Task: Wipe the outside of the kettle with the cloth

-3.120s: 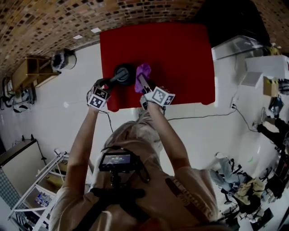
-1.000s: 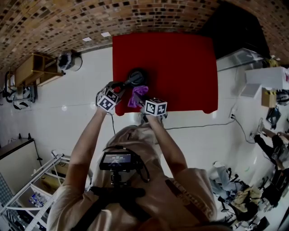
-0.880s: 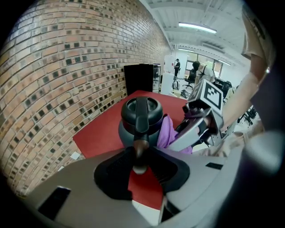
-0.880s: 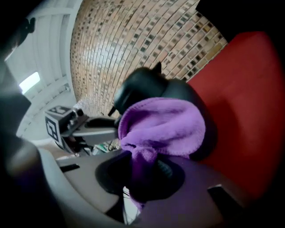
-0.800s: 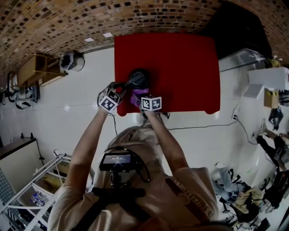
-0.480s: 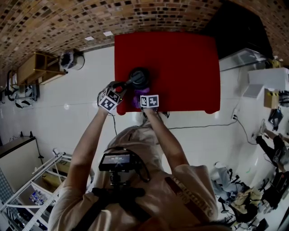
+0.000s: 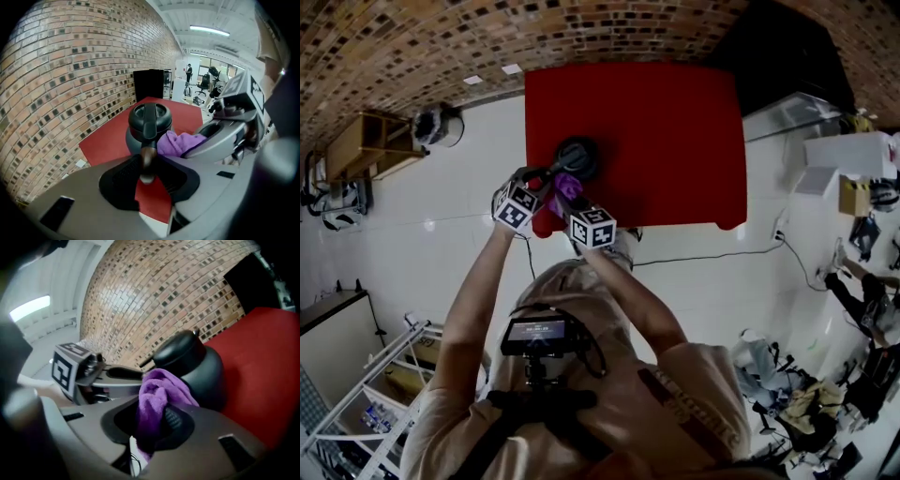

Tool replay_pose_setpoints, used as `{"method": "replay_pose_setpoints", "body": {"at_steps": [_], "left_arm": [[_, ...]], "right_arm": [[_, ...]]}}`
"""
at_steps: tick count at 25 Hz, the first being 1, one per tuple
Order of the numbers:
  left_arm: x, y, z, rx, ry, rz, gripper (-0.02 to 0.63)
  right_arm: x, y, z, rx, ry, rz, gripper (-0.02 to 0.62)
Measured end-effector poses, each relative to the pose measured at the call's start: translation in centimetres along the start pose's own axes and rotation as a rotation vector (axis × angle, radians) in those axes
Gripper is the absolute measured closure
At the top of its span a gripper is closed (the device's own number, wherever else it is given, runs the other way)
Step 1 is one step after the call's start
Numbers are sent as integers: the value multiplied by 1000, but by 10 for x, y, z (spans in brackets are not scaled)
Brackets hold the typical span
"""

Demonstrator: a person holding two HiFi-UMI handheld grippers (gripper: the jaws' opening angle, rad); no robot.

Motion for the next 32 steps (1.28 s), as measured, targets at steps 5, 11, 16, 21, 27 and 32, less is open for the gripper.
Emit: {"method": "replay_pose_setpoints", "body": {"at_steps": [5, 11, 16, 21, 27, 32], "left_arm": [[-3, -6, 5, 14, -7, -4, 497], [-2, 0, 2, 8, 3, 5, 495], [-5, -2, 4, -22, 30, -19, 490], [-2, -5, -5, -17, 71, 23, 402], [-7, -20, -11, 45, 62, -29, 403], [-3, -30, -15, 177, 69, -21, 489]], "right_arm": [[-51, -39, -36, 113, -35, -82, 517], [-88, -68, -83, 244, -157, -280, 517], [-77, -41, -86, 289, -140, -229, 515], [-78, 21, -64, 201, -149, -188, 514], [-96, 104, 2, 105, 5, -179, 514], [-118, 150, 63, 32, 140, -178, 514]]}}
Point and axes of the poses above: the fingertips, and each gripper's own axes: y backward along the fingers, x to its left, z out of its top, the point moved 5 cm from there along y, backward along the fingers, and after that the axes turned 4 degrees about y, right-handed, at the moved point
